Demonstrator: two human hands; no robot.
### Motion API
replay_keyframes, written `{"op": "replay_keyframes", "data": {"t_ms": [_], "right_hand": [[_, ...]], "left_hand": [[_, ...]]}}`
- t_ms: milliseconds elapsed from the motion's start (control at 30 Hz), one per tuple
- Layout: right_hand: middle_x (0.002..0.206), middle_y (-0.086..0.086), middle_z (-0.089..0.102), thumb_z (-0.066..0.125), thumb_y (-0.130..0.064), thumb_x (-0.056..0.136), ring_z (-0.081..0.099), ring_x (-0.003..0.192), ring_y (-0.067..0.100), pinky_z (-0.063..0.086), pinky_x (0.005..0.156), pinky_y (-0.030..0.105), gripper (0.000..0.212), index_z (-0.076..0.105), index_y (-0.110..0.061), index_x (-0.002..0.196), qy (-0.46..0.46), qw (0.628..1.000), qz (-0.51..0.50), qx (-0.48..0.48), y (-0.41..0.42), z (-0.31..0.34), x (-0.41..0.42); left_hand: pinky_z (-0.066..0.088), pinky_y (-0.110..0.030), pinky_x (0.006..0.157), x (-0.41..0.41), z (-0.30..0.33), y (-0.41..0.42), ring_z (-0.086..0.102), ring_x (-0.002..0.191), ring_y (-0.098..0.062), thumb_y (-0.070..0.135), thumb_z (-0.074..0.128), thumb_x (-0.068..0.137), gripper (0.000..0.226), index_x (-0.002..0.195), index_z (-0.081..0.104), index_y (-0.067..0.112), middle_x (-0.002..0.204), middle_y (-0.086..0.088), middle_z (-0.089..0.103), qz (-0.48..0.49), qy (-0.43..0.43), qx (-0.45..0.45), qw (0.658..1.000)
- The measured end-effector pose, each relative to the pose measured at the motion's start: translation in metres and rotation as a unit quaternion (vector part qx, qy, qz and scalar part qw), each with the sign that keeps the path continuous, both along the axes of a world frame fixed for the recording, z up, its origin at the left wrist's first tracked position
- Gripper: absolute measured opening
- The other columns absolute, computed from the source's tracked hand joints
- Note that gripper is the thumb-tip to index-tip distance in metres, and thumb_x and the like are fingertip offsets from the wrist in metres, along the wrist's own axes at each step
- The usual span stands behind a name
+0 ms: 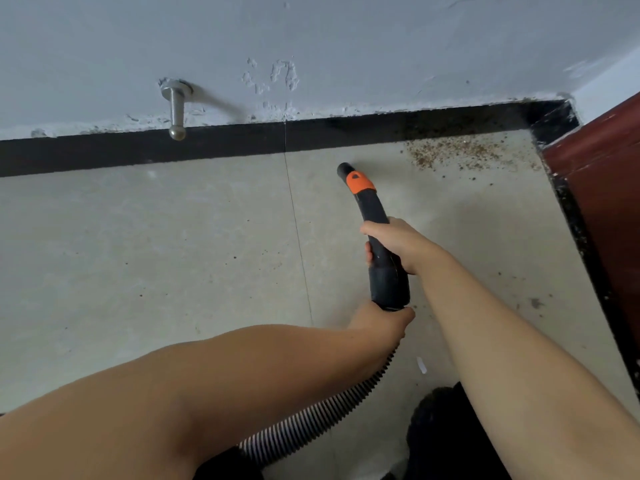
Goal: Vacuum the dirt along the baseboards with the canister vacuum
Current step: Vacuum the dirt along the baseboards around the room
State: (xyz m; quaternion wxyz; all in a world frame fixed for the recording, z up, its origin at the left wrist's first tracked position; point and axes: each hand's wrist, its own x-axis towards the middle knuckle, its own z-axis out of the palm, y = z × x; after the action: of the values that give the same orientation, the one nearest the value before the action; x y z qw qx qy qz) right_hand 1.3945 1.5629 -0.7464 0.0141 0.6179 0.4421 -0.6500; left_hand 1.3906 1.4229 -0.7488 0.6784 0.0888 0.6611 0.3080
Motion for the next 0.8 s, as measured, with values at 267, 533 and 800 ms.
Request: {"op": "replay_keyframes", "data": {"t_ms": [267,533,800], "right_hand": [[0.056,0.009,0.053,0.057,-0.009,0.086,0.050,0.036,0.018,0.047,0.042,0.024,0.011,0.047,-0.008,0.085,-0.040,0.993,-0.109,0.027,0.003,0.012,0.010],[0.049,0.003,0.057,0.059,-0.015,0.085,0.053,0.041,0.018,0.047,0.044,0.024,0.012,0.048,-0.012,0.088,-0.043,0.998,0.038,-0.029,-0.036,0.018,0.017],[0.050,0.005,0.057,0.060,-0.013,0.086,0.054,0.041,0.018,0.049,0.044,0.027,0.011,0.050,-0.009,0.086,-0.032,0.999,-0.021,-0.019,-0.033,0.021,0.054]], "left_hand": [[0.048,-0.027,0.061,-0.011,0.010,0.014,0.053,0.060,-0.018,0.021,0.066,0.083,0.015,0.079,0.051,0.019,0.073,-0.006,0.058,-0.081,-0.029,-0.031,0.996],[0.046,-0.022,0.061,0.016,0.024,-0.031,0.058,0.064,-0.015,0.031,0.068,0.080,0.029,0.102,0.063,0.013,0.076,-0.004,0.064,-0.045,-0.085,-0.101,0.990],[0.053,-0.029,0.074,0.037,0.026,-0.026,0.060,0.067,-0.017,0.030,0.069,0.081,0.036,0.110,0.064,0.009,0.075,-0.004,0.065,-0.073,-0.054,-0.087,0.992]]}}
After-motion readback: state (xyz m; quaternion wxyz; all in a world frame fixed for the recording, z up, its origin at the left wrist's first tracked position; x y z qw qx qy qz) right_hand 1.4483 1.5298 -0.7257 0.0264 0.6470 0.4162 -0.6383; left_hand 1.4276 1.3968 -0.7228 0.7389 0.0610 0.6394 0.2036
